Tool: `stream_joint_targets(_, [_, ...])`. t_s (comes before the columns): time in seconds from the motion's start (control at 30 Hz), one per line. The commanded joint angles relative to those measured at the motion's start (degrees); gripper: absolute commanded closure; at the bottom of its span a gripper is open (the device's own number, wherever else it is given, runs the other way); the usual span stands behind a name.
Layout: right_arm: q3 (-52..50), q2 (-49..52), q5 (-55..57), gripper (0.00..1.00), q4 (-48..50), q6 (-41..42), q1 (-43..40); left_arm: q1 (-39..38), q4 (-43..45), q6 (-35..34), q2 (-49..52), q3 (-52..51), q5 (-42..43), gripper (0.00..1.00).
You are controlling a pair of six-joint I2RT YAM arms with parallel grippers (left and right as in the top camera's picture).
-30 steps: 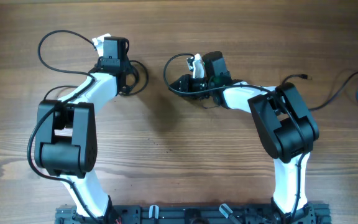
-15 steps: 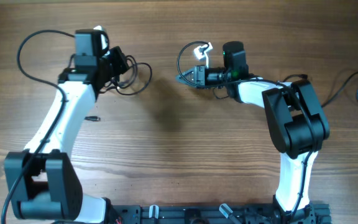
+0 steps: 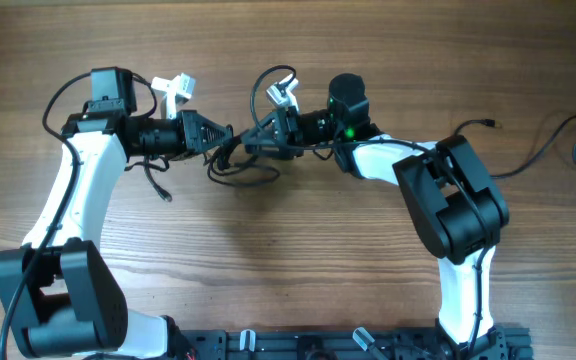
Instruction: Untangle cables
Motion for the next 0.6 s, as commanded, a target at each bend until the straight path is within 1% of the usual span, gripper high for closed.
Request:
stream_joint_targets(0.0, [0.2, -0.3, 5.4, 0.41, -5.5, 3.3, 2.0, -0.1, -0.7, 3.0, 0.0, 0.2, 3.9, 0.92])
stream_joint_targets(0.03, [0.2, -0.3, 7.6, 0.41, -8.5, 3.3, 3.4, -0.1, -0.7, 3.0, 0.0, 0.2, 3.9, 0.93])
stream_joint_targets(0.13, [0.2, -0.3, 11.3, 0.42, -9.9, 4.0, 4.8, -0.9, -1.5, 2.8, 0.1, 0.2, 3.9, 0.93])
stream_joint_targets(0.2, [0.2, -0.3, 13.0, 0.49, -9.9, 6.1, 4.9, -2.8, -2.0, 3.1, 0.2, 0.2, 3.7, 0.93])
stream_joint_targets(0.23, [0.2, -0.3, 13.5, 0.60, -9.9, 6.0, 4.9, -3.6, -2.0, 3.1, 0.2, 0.2, 3.7, 0.93])
stream_joint_targets(0.3, [0.2, -0.3, 13.8, 0.84, -10.0, 3.5, 4.9, -4.5, -2.0, 3.1, 0.2, 0.2, 3.6, 0.94])
stream_joint_targets(0.33, [0.2, -0.3, 13.8, 0.91, -10.0, 1.1, 4.7, -4.6, -2.0, 3.0, 0.2, 0.2, 3.6, 0.95])
stream_joint_targets(0.37, [0.2, -0.3, 14.2, 0.96, -11.3, -2.3, 4.2, -4.6, -2.1, 3.0, 0.2, 0.2, 3.6, 0.96])
stream_joint_targets(0.4, [0.2, -0.3, 15.0, 0.96, -13.6, -6.3, 3.7, -4.2, -2.6, 3.0, 0.2, 0.2, 3.6, 0.96])
stream_joint_targets(0.47, [0.2, -0.3, 18.6, 0.96, -21.4, -12.8, 2.5, -3.4, -3.9, 3.0, 0.2, 0.2, 3.7, 0.96])
stream_joint_targets(0.5, [0.2, -0.3, 24.1, 0.96, -29.2, -18.6, 1.3, -2.6, -5.3, 2.8, 0.2, 0.2, 3.7, 0.96])
stream_joint_targets(0.53, [0.2, -0.3, 29.6, 0.96, -35.1, -22.3, 0.1, -1.8, -6.8, 2.8, 0.2, 0.2, 3.7, 0.96])
stream_joint_targets(0.57, [0.2, -0.3, 36.0, 0.96, -41.4, -24.3, -1.3, -0.9, -8.2, 2.8, 0.2, 0.2, 3.7, 0.96])
